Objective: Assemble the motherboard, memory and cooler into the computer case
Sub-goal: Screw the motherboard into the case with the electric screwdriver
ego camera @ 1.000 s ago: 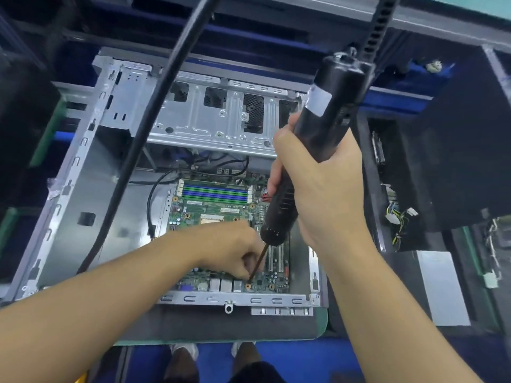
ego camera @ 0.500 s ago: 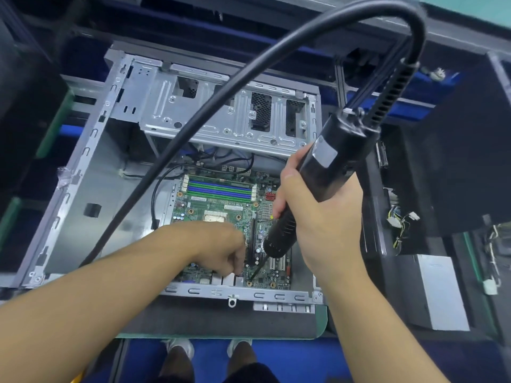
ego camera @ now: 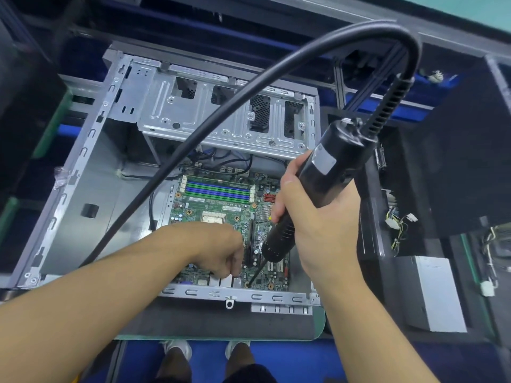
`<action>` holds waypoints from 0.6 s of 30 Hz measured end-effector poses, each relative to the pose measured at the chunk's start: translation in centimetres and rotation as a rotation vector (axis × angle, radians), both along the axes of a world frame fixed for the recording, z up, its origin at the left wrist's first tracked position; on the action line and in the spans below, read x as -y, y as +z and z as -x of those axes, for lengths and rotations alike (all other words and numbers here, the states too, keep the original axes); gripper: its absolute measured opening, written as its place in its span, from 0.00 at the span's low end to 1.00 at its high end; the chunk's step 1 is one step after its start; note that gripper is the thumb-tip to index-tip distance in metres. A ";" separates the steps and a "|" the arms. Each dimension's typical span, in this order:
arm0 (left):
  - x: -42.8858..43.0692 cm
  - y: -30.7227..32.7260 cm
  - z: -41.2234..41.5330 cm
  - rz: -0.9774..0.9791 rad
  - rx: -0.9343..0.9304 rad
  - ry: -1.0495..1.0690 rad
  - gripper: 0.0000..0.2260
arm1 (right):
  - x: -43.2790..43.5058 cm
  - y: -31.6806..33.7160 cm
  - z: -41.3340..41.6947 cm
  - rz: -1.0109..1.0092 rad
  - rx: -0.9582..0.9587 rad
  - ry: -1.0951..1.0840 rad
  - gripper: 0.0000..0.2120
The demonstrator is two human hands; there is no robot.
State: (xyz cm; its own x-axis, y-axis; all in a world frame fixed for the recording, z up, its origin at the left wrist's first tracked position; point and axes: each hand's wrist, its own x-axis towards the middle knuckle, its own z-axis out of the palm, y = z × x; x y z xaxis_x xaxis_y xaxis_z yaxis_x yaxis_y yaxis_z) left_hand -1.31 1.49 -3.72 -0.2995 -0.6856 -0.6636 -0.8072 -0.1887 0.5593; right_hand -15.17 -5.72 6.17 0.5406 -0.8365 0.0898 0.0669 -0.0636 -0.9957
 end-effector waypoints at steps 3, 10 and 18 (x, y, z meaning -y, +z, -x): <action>0.0 0.3 0.0 0.000 0.001 -0.009 0.15 | -0.1 0.0 0.1 -0.003 0.001 -0.005 0.06; -0.1 0.6 0.0 0.002 -0.005 -0.010 0.14 | -0.5 0.2 0.2 -0.010 -0.024 -0.017 0.09; -0.1 0.3 0.2 -0.027 -0.004 -0.009 0.12 | -2.5 0.9 0.9 -0.007 -0.081 0.036 0.14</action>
State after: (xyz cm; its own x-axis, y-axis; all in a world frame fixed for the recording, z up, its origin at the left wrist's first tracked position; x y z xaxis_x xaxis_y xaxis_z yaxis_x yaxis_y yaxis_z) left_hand -1.50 1.55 -3.43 -0.3080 -0.6651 -0.6803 -0.8068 -0.1964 0.5572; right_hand -16.09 -3.18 7.04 0.5756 -0.8168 0.0385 -0.0119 -0.0554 -0.9984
